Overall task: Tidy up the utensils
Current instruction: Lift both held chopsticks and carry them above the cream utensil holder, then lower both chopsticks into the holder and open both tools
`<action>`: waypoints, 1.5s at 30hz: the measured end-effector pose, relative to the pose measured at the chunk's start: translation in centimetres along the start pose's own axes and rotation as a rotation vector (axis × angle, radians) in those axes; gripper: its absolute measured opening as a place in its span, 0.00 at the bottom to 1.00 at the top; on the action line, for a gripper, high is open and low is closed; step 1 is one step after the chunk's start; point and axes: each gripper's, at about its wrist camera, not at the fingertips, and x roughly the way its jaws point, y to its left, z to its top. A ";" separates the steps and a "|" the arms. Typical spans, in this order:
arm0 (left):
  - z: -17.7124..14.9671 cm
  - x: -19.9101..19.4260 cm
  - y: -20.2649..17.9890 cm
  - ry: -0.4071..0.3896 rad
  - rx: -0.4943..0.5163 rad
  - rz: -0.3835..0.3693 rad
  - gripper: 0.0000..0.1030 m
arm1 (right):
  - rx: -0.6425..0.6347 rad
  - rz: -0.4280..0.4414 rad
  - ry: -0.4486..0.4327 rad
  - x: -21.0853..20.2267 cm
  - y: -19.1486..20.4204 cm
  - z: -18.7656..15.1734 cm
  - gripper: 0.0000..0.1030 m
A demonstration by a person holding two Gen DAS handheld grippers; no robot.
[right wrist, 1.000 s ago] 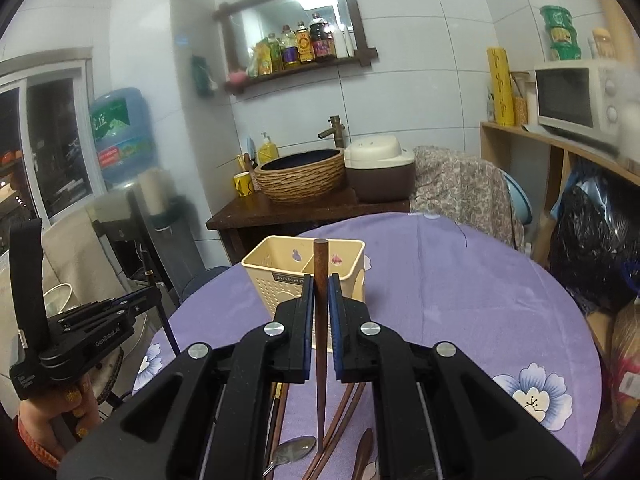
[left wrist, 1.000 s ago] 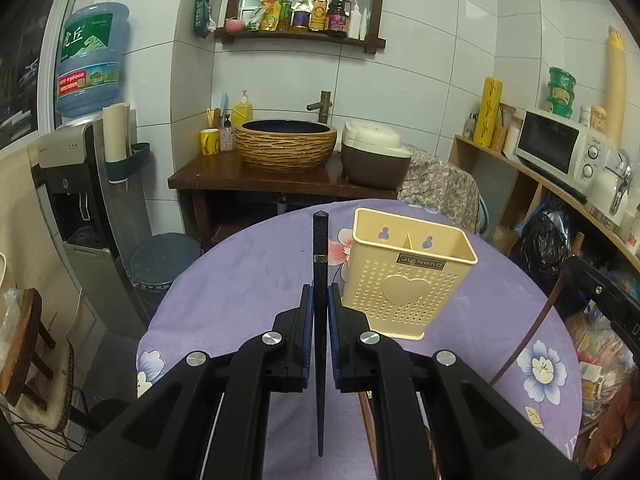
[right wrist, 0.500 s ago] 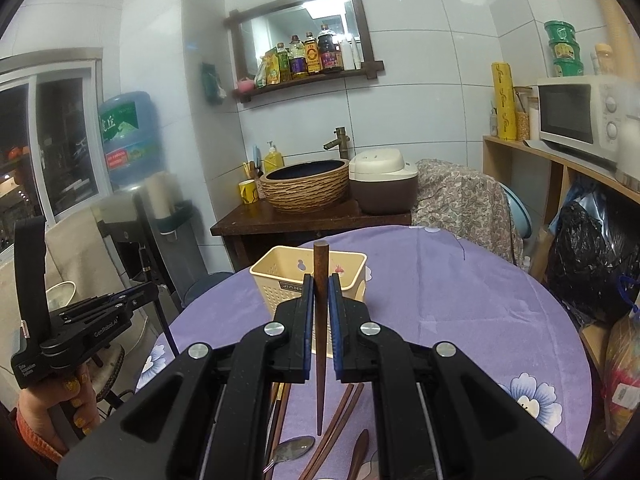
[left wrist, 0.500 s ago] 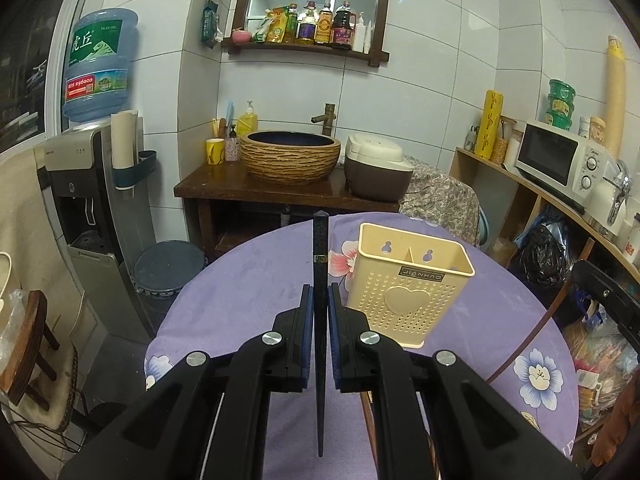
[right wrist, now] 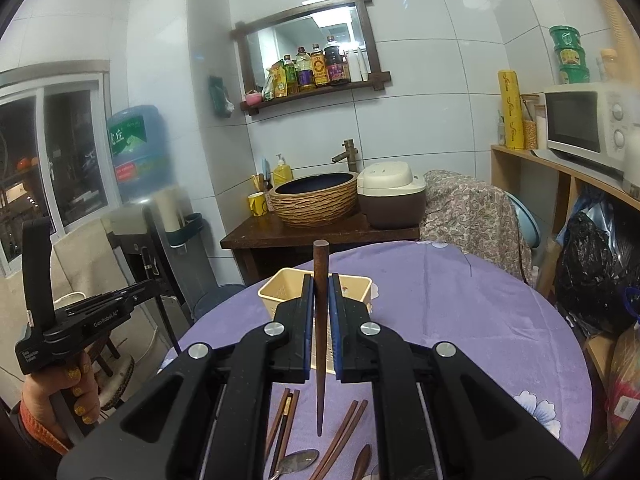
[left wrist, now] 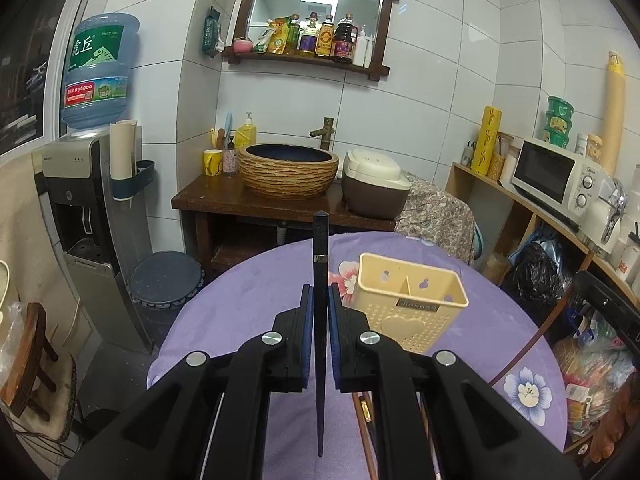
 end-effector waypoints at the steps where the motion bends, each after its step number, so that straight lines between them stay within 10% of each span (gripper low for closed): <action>1: 0.7 -0.2 -0.1 -0.006 0.004 -0.009 0.09 | 0.000 0.006 0.003 0.1 0.0 0.5 0.08; 18: 14.1 3.0 -4.8 -0.149 -0.030 -0.097 0.09 | -0.020 -0.056 -0.105 5.0 1.0 14.2 0.08; 45: 4.0 16.1 -4.3 0.116 -0.034 -0.044 0.08 | 0.044 -0.059 0.102 14.8 -2.7 4.3 0.08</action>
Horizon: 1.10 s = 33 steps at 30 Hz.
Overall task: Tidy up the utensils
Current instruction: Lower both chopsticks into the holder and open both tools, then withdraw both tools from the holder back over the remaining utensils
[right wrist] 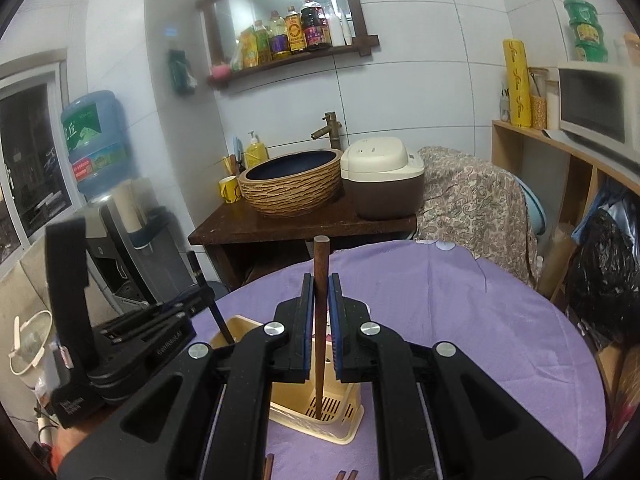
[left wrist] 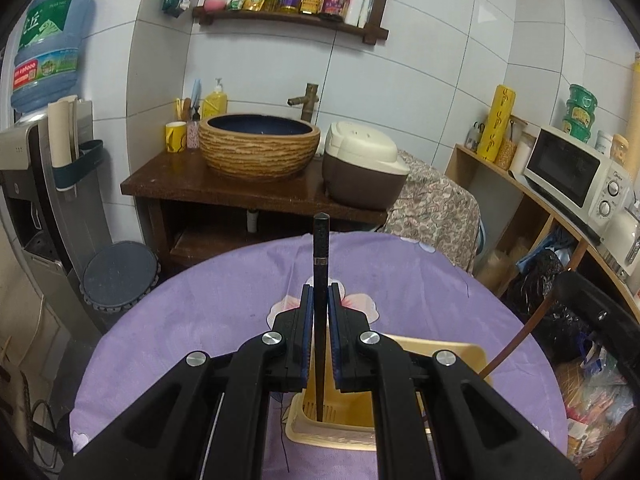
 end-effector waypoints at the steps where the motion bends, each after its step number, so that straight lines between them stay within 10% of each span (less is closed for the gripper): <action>1: -0.1 0.1 0.0 -0.004 -0.001 0.001 0.09 | 0.001 0.002 -0.001 0.0 0.0 0.0 0.08; 7: -0.3 -0.3 -0.3 -0.006 0.010 -0.004 0.09 | 0.004 0.014 -0.007 0.2 0.0 -0.4 0.10; 11: -0.5 -1.3 -0.4 -0.013 0.019 -0.024 0.12 | 0.027 0.007 -0.026 -0.1 -0.4 -0.8 0.51; 19: -1.6 -5.1 -0.3 -0.082 0.056 -0.036 0.55 | 0.003 -0.029 -0.082 -2.4 0.0 -1.8 0.66; 33: -10.0 -12.3 0.8 -0.120 0.133 -0.051 0.82 | -0.100 -0.058 -0.113 -10.9 0.4 -9.3 0.81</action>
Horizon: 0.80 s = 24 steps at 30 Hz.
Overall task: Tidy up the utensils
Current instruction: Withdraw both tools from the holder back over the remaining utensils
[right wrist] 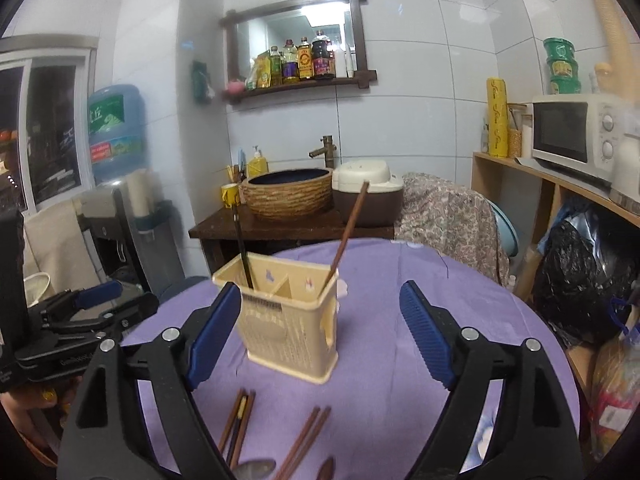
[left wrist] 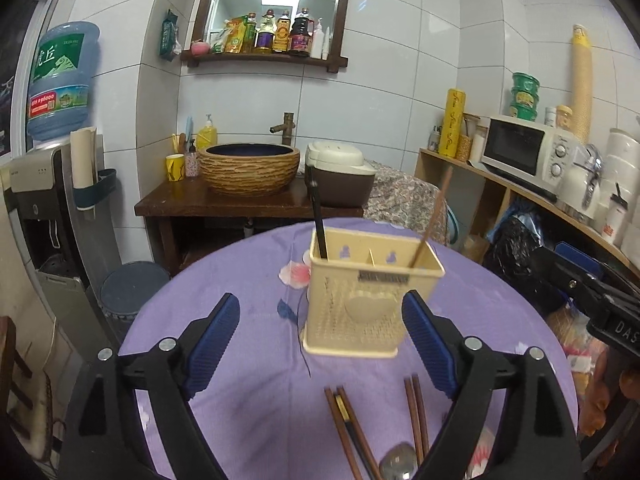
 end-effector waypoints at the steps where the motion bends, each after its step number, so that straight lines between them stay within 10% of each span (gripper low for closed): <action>1: -1.2 -0.6 -0.3 0.003 0.019 0.003 0.84 | -0.002 0.000 0.009 -0.5 0.0 -0.8 0.81; 24: -13.8 -3.2 -0.4 0.230 0.049 0.086 0.95 | 0.034 -0.133 0.274 -4.3 -1.1 -15.0 0.82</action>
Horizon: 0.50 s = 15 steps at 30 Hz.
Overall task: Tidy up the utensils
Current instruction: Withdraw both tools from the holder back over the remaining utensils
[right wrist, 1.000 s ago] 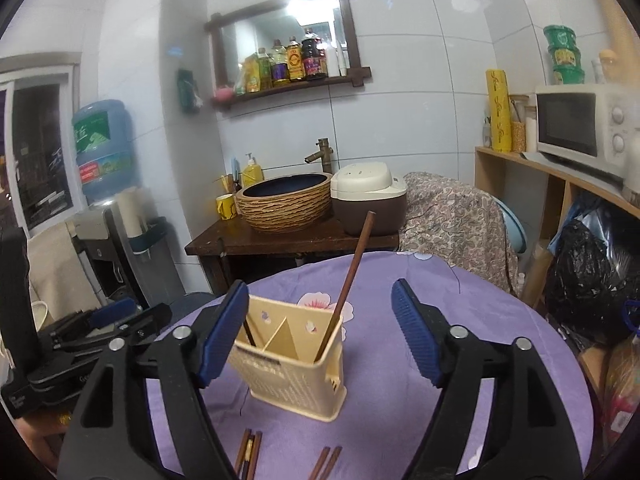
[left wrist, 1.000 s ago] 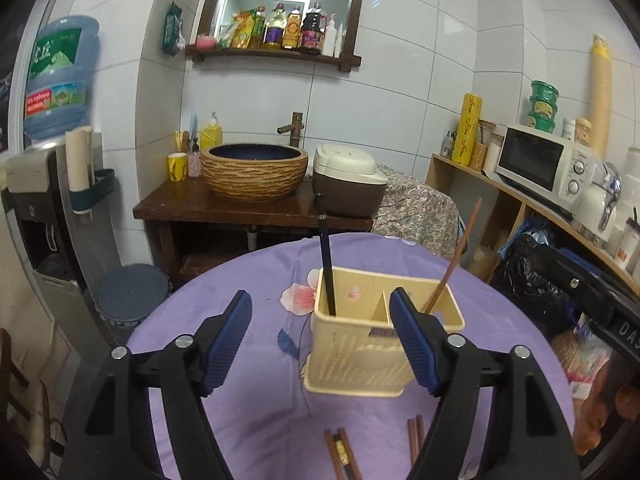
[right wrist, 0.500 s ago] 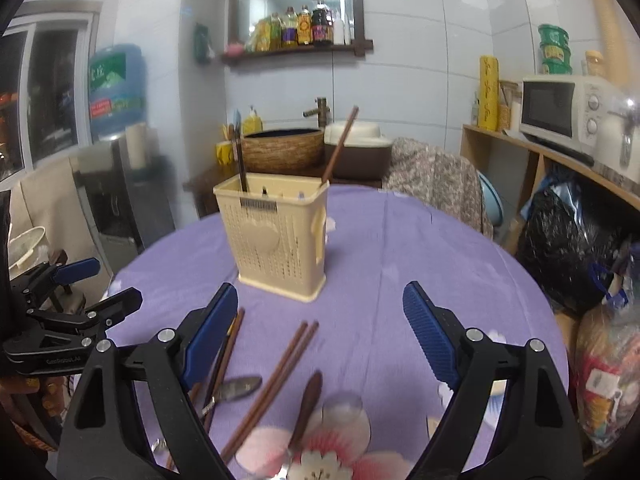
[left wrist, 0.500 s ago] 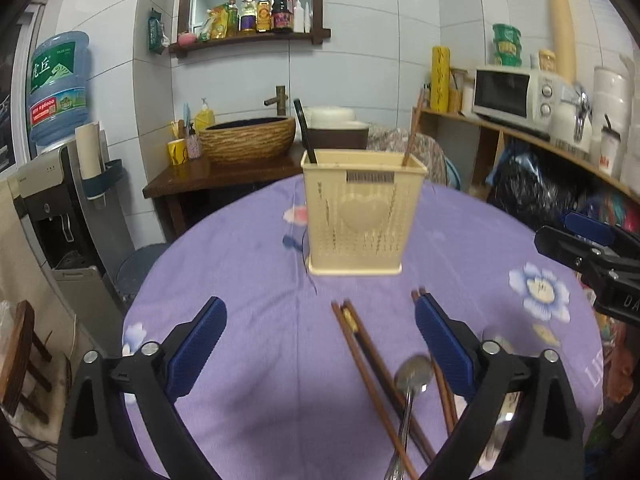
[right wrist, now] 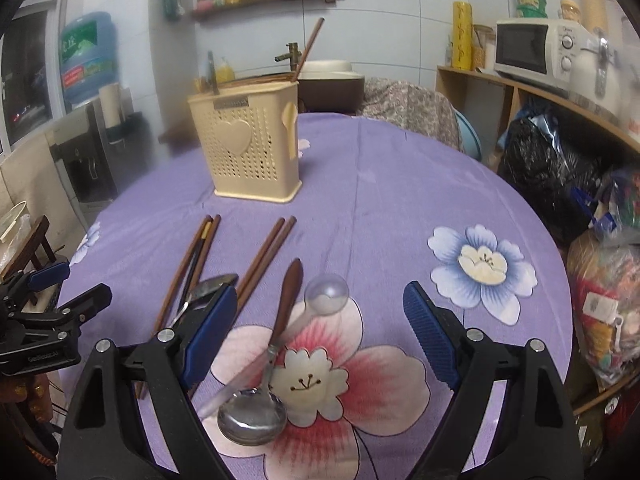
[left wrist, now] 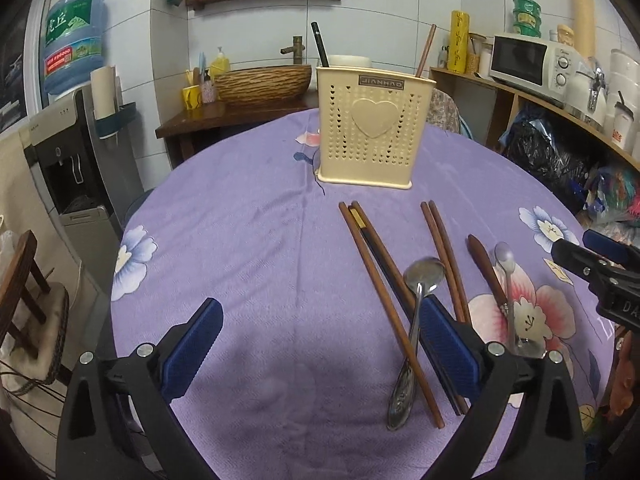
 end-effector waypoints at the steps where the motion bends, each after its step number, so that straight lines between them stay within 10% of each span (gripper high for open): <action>1: -0.1 0.0 0.0 0.003 -0.001 -0.014 0.95 | 0.006 -0.006 0.004 0.1 -0.2 -0.2 0.82; 15: 0.1 3.0 -2.4 0.147 0.072 -0.062 0.76 | 0.009 -0.020 0.054 1.0 -0.7 -0.8 0.82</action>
